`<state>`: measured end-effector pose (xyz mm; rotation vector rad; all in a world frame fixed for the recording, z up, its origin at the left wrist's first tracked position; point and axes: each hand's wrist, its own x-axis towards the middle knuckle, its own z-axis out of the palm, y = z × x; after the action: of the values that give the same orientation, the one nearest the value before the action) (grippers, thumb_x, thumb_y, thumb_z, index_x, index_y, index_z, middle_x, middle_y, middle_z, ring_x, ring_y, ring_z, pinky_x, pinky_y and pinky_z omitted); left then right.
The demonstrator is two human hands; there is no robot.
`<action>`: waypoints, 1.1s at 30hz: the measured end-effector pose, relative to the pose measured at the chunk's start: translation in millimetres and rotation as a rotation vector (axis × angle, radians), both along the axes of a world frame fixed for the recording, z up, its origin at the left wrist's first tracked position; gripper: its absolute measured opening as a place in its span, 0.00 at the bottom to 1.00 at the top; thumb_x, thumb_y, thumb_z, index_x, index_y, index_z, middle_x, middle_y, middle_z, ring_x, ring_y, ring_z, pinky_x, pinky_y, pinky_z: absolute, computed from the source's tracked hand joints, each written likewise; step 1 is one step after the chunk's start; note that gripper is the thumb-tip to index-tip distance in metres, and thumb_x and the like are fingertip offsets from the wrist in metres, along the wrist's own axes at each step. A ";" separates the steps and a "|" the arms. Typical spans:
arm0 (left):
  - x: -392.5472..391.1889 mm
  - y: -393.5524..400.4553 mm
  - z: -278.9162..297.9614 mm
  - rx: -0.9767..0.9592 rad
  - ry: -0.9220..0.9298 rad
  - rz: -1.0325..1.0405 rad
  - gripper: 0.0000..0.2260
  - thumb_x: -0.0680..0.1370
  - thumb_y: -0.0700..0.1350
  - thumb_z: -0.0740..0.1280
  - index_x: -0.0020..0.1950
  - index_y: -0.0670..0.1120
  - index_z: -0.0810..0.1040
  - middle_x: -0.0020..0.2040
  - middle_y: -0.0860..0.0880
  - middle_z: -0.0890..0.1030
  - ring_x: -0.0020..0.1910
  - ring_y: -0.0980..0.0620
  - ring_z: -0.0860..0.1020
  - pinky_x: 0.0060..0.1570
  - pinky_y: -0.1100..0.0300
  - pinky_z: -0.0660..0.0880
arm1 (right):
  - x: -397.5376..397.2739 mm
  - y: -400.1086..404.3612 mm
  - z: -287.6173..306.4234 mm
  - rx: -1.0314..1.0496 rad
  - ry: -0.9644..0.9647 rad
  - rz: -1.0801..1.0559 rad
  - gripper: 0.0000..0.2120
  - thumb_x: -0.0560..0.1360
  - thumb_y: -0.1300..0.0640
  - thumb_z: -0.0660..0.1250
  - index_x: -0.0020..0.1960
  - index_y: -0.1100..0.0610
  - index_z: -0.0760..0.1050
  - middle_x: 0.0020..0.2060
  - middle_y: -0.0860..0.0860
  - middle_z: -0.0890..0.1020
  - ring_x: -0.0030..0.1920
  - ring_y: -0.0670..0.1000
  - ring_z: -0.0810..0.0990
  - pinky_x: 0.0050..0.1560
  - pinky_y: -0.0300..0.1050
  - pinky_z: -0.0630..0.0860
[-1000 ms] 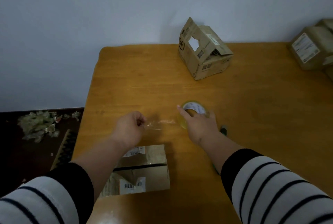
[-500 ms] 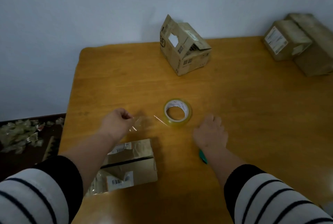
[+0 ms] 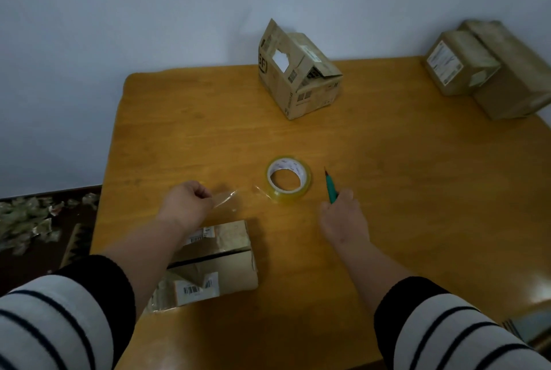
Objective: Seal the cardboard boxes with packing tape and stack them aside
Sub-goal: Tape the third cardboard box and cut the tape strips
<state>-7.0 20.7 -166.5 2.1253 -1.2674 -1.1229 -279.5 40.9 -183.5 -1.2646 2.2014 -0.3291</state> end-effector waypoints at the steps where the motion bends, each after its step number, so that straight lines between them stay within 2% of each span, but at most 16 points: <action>1: -0.1 -0.9 -0.4 0.001 0.009 0.003 0.04 0.76 0.41 0.69 0.41 0.46 0.78 0.35 0.47 0.77 0.33 0.49 0.72 0.32 0.60 0.69 | 2.9 3.0 3.5 -0.090 0.001 0.037 0.13 0.80 0.55 0.57 0.63 0.58 0.63 0.54 0.56 0.73 0.46 0.54 0.72 0.45 0.50 0.70; 4: 0.3 -3.3 -1.7 0.003 0.036 0.005 0.04 0.76 0.41 0.70 0.42 0.46 0.77 0.35 0.46 0.77 0.32 0.48 0.72 0.32 0.59 0.69 | 12.8 15.7 11.1 -0.269 -0.046 0.262 0.16 0.81 0.53 0.58 0.68 0.54 0.63 0.57 0.52 0.73 0.49 0.53 0.76 0.46 0.49 0.73; 7: 0.6 -3.7 -2.5 0.001 0.043 -0.003 0.04 0.76 0.42 0.70 0.42 0.46 0.77 0.36 0.46 0.77 0.33 0.48 0.72 0.32 0.59 0.69 | 23.9 23.6 9.4 -0.198 -0.068 0.456 0.20 0.83 0.51 0.55 0.73 0.53 0.62 0.60 0.53 0.74 0.56 0.53 0.76 0.56 0.51 0.74; 9: 0.6 -3.1 -2.3 -0.002 0.037 -0.007 0.04 0.76 0.42 0.70 0.42 0.46 0.78 0.35 0.46 0.77 0.32 0.49 0.72 0.31 0.60 0.69 | 31.0 24.4 7.5 -0.120 -0.083 0.520 0.19 0.83 0.52 0.54 0.74 0.53 0.62 0.60 0.54 0.75 0.58 0.54 0.75 0.59 0.52 0.73; 19: -1.2 -0.3 5.4 0.006 0.061 -0.030 0.04 0.77 0.43 0.69 0.43 0.45 0.78 0.37 0.47 0.78 0.34 0.49 0.73 0.32 0.60 0.69 | 42.5 13.0 2.7 0.013 -0.014 0.551 0.12 0.83 0.52 0.54 0.63 0.55 0.69 0.50 0.54 0.77 0.49 0.53 0.76 0.49 0.51 0.74; 26: -12.8 1.1 15.7 0.080 0.183 -0.088 0.05 0.76 0.45 0.73 0.47 0.47 0.79 0.40 0.48 0.77 0.35 0.52 0.72 0.33 0.60 0.68 | 46.8 4.7 3.4 0.007 -0.018 0.543 0.11 0.83 0.52 0.54 0.60 0.57 0.69 0.49 0.55 0.77 0.49 0.55 0.76 0.49 0.52 0.75; 30: -24.2 3.8 20.9 0.105 0.207 -0.113 0.03 0.75 0.44 0.73 0.44 0.46 0.81 0.37 0.49 0.78 0.37 0.52 0.74 0.35 0.61 0.71 | 49.4 -1.5 4.5 0.044 -0.039 0.535 0.13 0.83 0.52 0.54 0.62 0.57 0.70 0.51 0.56 0.78 0.50 0.55 0.76 0.50 0.50 0.74; 33: -32.0 3.2 24.0 0.120 0.228 -0.107 0.03 0.75 0.43 0.73 0.42 0.45 0.82 0.36 0.48 0.79 0.38 0.51 0.76 0.40 0.59 0.74 | 52.3 -8.6 2.5 0.102 -0.052 0.518 0.13 0.83 0.52 0.53 0.60 0.58 0.71 0.53 0.57 0.78 0.49 0.54 0.74 0.44 0.45 0.69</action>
<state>-39.0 23.9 -142.5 1.9622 -1.2468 -1.4748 -227.2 32.3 -181.0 -1.6810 1.7392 -0.0417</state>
